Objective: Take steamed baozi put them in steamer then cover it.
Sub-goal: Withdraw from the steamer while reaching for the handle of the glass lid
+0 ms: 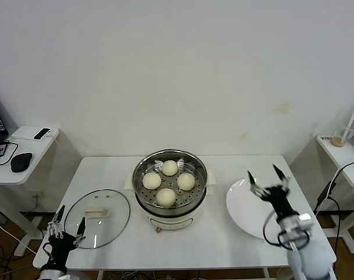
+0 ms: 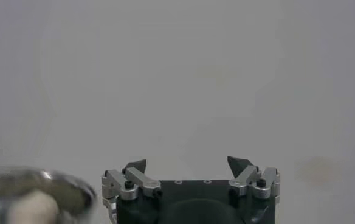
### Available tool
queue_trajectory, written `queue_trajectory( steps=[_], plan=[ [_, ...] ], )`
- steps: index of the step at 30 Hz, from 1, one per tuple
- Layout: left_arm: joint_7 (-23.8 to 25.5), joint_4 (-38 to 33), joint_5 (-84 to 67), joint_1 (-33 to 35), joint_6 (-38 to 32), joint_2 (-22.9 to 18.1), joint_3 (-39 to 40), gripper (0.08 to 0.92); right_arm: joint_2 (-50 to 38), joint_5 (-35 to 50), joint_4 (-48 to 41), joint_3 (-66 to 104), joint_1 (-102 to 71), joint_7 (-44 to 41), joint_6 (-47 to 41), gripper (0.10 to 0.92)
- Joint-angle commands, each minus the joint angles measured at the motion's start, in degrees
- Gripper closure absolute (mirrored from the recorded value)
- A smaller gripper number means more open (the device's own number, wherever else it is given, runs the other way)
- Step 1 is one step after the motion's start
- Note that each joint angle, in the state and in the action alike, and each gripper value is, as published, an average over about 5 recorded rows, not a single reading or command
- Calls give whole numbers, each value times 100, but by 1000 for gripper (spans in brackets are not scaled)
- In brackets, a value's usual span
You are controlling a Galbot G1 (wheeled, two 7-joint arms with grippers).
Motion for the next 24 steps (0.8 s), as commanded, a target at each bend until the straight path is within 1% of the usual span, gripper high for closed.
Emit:
queue_trajectory(
  steps=[1, 8, 24],
  plan=[
    [-264, 940, 2855, -406, -154, 309, 69, 177, 675, -205, 521, 912, -1345, 189, 34, 203],
    [-176, 1138, 2982, -698, -72, 297, 322, 177, 755, -199, 798, 990, -1437, 252, -22, 203],
    [-129, 2100, 2930, -1962, -57, 276, 737, 177, 908, -288, 1006, 1041, -1756, 250, 29, 203]
  ],
)
